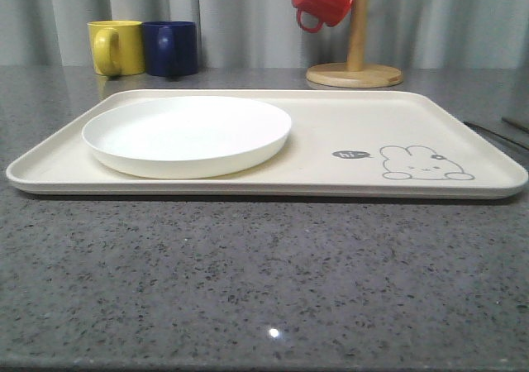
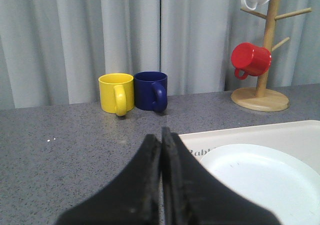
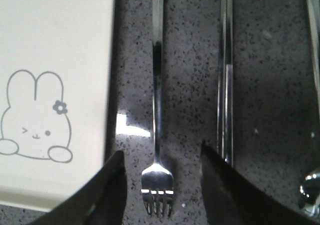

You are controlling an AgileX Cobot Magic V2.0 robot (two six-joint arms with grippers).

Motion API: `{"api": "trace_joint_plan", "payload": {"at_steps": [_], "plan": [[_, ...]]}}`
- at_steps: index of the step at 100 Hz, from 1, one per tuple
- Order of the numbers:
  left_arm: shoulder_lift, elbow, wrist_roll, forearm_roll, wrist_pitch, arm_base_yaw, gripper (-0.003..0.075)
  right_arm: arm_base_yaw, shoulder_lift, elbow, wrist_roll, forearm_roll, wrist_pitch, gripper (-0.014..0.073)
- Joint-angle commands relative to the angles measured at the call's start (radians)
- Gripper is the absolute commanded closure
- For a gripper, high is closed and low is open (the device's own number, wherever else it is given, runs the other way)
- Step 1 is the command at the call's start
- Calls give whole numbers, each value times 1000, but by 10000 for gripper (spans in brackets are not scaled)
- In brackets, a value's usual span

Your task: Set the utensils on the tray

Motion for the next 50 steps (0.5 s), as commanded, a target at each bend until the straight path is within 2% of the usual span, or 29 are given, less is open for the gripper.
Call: {"api": "trace_joint_plan", "payload": {"at_steps": [1, 23, 50], "plan": [[6, -27, -3, -1, -85, -7, 738, 15, 18, -65, -23, 11, -3, 233], [6, -27, -3, -1, -85, -7, 738, 35, 114, -131, -29, -22, 35, 233], [6, -27, -3, -1, -85, -7, 738, 35, 186, -133, -29, -22, 37, 233]]}}
